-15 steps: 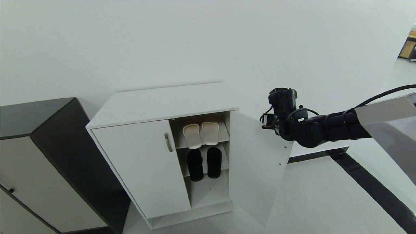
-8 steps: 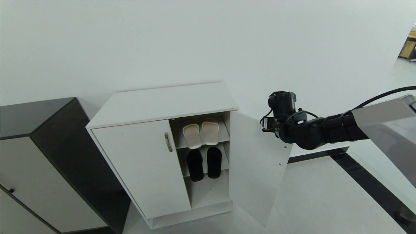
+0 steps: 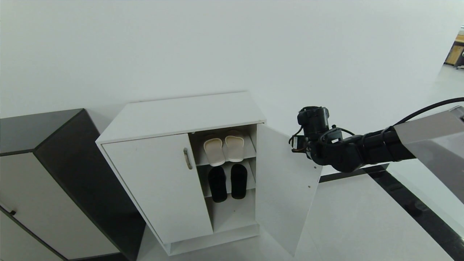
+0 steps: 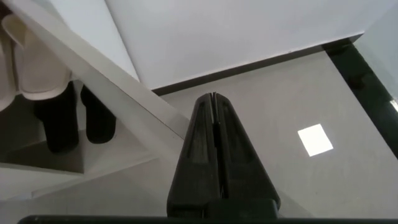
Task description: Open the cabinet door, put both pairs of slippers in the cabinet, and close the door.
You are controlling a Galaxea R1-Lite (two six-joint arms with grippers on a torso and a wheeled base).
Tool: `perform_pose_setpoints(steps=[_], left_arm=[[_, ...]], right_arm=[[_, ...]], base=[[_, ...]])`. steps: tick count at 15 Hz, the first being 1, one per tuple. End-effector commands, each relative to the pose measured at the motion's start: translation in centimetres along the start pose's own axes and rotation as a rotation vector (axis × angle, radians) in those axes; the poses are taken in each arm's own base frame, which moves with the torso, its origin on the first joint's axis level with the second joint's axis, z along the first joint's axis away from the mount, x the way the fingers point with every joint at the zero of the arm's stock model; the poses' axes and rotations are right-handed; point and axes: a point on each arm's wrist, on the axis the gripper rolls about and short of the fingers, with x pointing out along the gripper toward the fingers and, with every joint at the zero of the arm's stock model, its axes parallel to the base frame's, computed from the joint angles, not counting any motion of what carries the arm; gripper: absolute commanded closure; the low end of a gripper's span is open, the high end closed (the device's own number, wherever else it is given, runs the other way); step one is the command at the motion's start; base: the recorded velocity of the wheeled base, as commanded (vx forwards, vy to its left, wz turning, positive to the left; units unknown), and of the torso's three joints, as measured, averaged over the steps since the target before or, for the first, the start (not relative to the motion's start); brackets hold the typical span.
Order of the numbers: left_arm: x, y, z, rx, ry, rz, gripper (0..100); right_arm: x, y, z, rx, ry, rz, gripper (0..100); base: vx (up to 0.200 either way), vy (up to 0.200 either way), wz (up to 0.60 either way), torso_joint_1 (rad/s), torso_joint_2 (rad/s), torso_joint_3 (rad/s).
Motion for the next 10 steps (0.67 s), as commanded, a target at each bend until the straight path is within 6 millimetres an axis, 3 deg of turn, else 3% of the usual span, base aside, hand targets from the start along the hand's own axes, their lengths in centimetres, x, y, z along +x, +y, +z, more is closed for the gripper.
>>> perform_pose_setpoints(steps=[1, 2, 4, 7, 10], left_arm=[[0.0, 0.0, 0.0, 0.0, 0.0, -0.001, 100], [0.0, 0.0, 0.0, 0.0, 0.0, -0.001, 100], [0.0, 0.0, 0.0, 0.0, 0.0, 0.001, 100], [0.0, 0.0, 0.0, 0.0, 0.0, -0.001, 100], [0.0, 0.0, 0.0, 0.0, 0.0, 0.001, 100]], right_arm=[[-2.7, 0.9, 0.3, -0.004, -0.006, 0.047, 100], [-3.2, 1.1, 0.3, -0.006, -0.006, 0.055, 100], [-7.0, 2.4, 0.2, -0.005, -0.006, 0.132, 100], [-10.4, 3.5, 0.3, -0.019, -0.018, 0.208, 100], [-10.1, 3.6, -0.3, -0.031, -0.003, 0.201, 100]], base=[[0.0, 0.0, 0.0, 0.0, 0.0, 0.0], [0.0, 0.0, 0.0, 0.0, 0.0, 0.0], [0.0, 0.0, 0.0, 0.0, 0.0, 0.0], [0.0, 0.0, 0.0, 0.0, 0.0, 0.0], [0.0, 0.0, 0.0, 0.0, 0.0, 0.0]])
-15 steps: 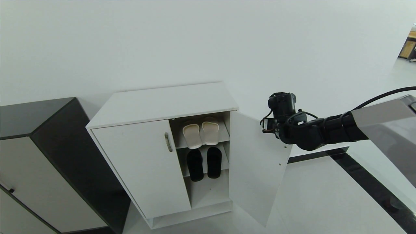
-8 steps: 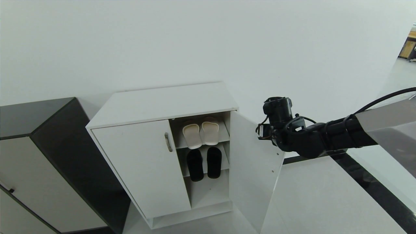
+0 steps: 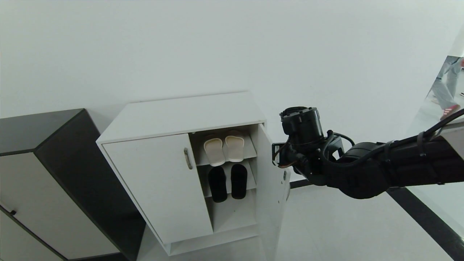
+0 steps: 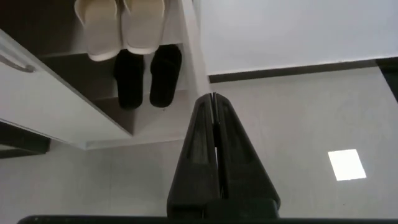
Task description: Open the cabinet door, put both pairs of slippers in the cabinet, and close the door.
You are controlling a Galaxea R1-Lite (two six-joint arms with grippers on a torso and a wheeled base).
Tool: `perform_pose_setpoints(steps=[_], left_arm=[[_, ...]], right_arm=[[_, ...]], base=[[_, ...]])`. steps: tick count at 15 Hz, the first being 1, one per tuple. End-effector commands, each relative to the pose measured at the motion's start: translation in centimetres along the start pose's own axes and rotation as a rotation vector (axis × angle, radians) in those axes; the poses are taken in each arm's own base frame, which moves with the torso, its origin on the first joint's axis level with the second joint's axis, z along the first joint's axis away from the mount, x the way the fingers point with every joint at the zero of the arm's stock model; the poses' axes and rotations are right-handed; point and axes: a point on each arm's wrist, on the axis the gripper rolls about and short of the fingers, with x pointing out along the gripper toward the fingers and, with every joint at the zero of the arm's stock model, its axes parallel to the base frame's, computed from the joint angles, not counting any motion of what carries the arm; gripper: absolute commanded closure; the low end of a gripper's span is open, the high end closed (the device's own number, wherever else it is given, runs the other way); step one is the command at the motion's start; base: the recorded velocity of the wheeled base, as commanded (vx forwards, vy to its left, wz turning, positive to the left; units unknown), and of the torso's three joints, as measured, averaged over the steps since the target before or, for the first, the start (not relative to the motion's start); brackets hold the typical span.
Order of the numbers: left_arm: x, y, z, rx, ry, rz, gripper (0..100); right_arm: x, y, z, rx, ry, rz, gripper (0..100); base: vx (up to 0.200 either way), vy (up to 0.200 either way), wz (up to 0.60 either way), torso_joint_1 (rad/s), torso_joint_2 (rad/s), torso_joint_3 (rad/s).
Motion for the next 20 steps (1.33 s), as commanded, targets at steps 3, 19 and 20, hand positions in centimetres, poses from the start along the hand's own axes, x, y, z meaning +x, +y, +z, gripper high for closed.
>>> perform_pose_setpoints(steps=[3, 19, 20], left_arm=[[0.0, 0.0, 0.0, 0.0, 0.0, -0.001, 100], [0.0, 0.0, 0.0, 0.0, 0.0, 0.001, 100], [0.0, 0.0, 0.0, 0.0, 0.0, -0.001, 100]], right_arm=[[1.4, -0.1, -2.5, -0.013, 0.064, -0.022, 100], [-1.3, 5.1, -5.1, 0.031, 0.064, 0.399, 100], [-2.0, 4.9, -5.0, 0.04, 0.056, 0.457, 100]], base=[[0.0, 0.0, 0.0, 0.0, 0.0, 0.0], [0.0, 0.0, 0.0, 0.0, 0.0, 0.0], [0.0, 0.0, 0.0, 0.0, 0.0, 0.0]])
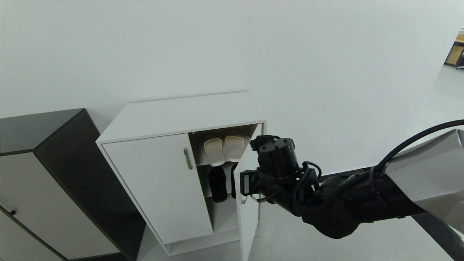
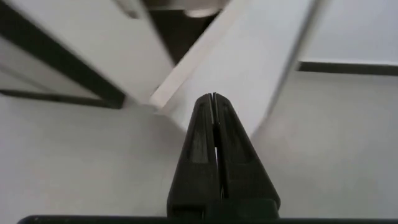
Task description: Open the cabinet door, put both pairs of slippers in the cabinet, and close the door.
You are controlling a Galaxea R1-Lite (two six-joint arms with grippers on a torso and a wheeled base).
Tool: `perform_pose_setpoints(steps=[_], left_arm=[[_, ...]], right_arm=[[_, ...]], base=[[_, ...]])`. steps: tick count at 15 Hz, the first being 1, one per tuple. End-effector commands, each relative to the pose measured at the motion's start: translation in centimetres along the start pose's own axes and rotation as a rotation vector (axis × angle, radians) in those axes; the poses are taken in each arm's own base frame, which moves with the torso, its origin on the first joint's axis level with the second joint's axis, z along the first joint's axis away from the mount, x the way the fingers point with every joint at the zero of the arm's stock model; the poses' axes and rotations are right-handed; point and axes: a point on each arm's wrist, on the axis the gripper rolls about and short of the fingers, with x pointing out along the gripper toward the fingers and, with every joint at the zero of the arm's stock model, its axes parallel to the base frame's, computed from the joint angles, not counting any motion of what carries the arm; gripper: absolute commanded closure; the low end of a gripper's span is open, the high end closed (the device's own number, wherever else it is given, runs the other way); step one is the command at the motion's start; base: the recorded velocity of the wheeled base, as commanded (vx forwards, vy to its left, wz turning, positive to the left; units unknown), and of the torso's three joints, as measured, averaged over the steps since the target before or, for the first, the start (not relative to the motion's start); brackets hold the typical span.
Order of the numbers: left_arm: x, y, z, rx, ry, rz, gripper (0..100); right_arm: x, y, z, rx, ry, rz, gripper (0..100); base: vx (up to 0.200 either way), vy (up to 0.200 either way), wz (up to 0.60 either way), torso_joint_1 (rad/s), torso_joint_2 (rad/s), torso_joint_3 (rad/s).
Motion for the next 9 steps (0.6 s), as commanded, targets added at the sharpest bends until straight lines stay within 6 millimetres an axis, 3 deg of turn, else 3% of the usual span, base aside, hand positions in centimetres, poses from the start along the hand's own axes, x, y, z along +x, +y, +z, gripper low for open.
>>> perform_pose_setpoints(steps=[1, 9], left_arm=[[0.0, 0.0, 0.0, -0.001, 0.0, 0.001, 100], [0.0, 0.0, 0.0, -0.001, 0.001, 0.0, 100]], right_arm=[[-2.0, 0.2, 0.2, 0.003, -0.012, 0.093, 100], [-4.3, -0.9, 1.3, -0.094, -0.062, 0.101, 100]], base=[[0.0, 0.0, 0.0, 0.0, 0.0, 0.0], [0.0, 0.0, 0.0, 0.0, 0.0, 0.0]])
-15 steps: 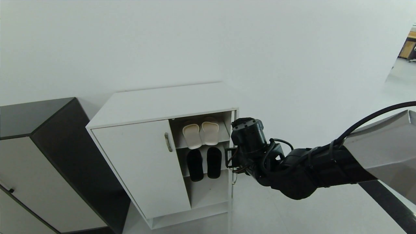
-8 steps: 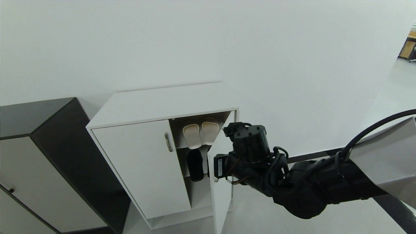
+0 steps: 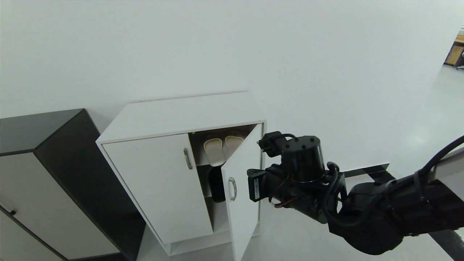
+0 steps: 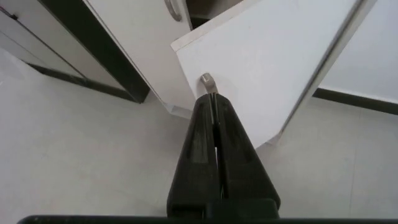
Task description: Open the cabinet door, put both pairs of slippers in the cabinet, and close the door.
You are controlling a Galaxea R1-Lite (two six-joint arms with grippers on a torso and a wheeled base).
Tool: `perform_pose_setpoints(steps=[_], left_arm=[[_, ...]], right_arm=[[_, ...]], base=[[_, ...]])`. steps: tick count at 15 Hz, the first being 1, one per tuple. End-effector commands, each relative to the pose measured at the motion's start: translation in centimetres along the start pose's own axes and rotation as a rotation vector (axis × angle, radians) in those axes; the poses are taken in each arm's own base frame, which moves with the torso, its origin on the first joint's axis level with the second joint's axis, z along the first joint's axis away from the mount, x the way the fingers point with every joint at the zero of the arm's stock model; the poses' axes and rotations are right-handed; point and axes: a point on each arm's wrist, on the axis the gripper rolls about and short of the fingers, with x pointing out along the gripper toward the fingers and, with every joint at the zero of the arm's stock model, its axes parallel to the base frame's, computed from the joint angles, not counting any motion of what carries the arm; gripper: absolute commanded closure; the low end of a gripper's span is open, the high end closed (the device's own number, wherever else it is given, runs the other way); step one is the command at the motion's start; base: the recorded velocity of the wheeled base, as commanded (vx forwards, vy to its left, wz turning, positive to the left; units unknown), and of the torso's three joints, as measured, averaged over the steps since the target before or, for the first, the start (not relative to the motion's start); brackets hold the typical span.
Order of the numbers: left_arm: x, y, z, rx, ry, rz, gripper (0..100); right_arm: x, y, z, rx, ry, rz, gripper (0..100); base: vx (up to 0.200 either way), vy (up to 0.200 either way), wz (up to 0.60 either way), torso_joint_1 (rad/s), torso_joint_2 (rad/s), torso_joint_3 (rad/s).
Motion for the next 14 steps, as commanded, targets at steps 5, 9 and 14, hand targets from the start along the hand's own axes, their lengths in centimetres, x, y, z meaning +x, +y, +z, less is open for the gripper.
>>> perform_pose_setpoints(steps=[5, 9, 14], left_arm=[[0.0, 0.0, 0.0, 0.0, -0.001, 0.001, 100], [0.0, 0.0, 0.0, 0.0, -0.001, 0.001, 100], [0.0, 0.0, 0.0, 0.0, -0.001, -0.001, 100]], right_arm=[[-0.5, -0.3, 0.7, 0.007, -0.02, -0.005, 100], [-0.6, -0.9, 0.6, -0.005, -0.054, -0.01, 100], [-1.9, -4.1, 0.9, -0.066, -0.085, -0.201, 100]], base=[[0.0, 0.0, 0.6, 0.002, 0.0, 0.003], [0.0, 0.0, 0.15, 0.004, 0.0, 0.002], [0.0, 0.0, 0.0, 0.0, 0.0, 0.0]])
